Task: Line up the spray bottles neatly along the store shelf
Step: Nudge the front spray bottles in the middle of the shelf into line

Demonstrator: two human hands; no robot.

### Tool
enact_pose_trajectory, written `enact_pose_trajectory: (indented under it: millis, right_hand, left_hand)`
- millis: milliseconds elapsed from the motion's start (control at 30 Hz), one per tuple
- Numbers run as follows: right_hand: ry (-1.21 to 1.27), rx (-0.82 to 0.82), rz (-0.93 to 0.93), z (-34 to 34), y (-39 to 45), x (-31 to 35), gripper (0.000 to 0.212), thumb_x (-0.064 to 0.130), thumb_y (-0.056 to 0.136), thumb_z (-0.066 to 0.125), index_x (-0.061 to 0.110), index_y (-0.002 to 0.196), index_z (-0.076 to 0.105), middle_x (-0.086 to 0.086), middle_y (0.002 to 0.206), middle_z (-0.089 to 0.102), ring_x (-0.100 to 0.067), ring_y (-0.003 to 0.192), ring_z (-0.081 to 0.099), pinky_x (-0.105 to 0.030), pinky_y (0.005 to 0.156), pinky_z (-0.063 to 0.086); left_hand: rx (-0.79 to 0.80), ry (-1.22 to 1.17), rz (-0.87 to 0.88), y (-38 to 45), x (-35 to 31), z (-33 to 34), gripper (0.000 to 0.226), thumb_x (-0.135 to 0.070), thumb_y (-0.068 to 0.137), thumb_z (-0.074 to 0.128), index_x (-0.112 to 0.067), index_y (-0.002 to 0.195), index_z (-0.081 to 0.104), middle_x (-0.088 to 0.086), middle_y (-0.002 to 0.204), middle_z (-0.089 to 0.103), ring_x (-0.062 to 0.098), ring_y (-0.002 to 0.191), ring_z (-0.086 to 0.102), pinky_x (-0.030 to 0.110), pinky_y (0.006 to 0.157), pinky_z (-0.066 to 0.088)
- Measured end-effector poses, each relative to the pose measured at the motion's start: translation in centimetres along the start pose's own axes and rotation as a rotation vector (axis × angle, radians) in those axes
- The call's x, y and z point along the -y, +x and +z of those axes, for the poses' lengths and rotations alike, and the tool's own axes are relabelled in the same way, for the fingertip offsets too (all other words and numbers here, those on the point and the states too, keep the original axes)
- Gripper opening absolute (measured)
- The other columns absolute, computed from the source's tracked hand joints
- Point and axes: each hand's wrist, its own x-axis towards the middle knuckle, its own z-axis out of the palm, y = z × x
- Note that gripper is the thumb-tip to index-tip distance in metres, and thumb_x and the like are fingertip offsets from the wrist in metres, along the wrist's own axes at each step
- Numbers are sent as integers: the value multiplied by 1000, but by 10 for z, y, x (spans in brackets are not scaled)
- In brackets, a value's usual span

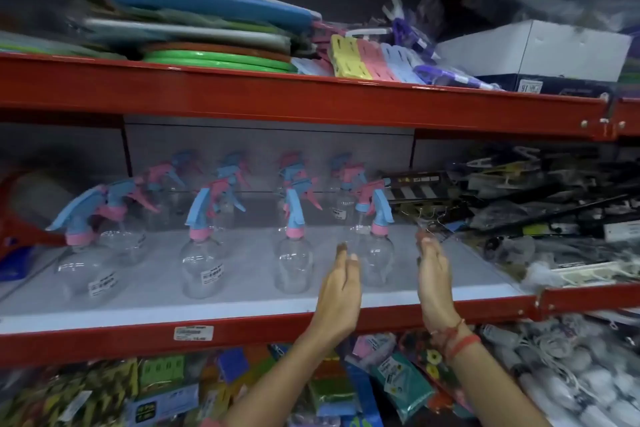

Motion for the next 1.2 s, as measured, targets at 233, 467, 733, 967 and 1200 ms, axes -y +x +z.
enact_pose_trajectory:
  millis: [233,467,733,967,1200]
  right_hand:
    - [129,295,320,1,26,-8,63,46,98,24,1,138,41,-14,148,42,-25,136,41,-33,113,23]
    - [28,372,264,-23,20,-3,74,56,94,19,0,136,45,-16,144,47,-24,132,47,-35,117,23]
    - [-46,435,224,-39,5,-5,83,67,87,17,8,134,49,-10,139,54,-19,128,52,-34,117,24]
    - [-84,419,210,-46,-5,-7,87,71,84,17,8,135,49,-9,140,53,-17,128,52,-39,118,23]
    - [35,-105,-194,-38,-56,3,62,57,92,29,15,124,61,0,124,66,-7,102,66,-31,98,49]
  left_hand:
    - [16,-236,-308,38,-1,12,120,-95,57,6,-19,150,21,5,157,26,20,144,26,38,118,13]
    - [34,-234,-276,36,1,11,117,-84,60,3,-9,141,41,12,148,43,22,135,42,38,116,21]
    - [94,-221,-250,18,-7,5,108,-77,69,1,-5,133,50,17,140,51,23,130,49,33,114,26]
    - [102,-209,-260,10,-8,3,118,-83,59,5,-3,134,48,18,141,50,23,129,51,34,114,29]
    - [-61,-254,-130,-11,-1,-14,110,-87,63,10,-11,126,59,6,130,62,11,117,59,38,113,30]
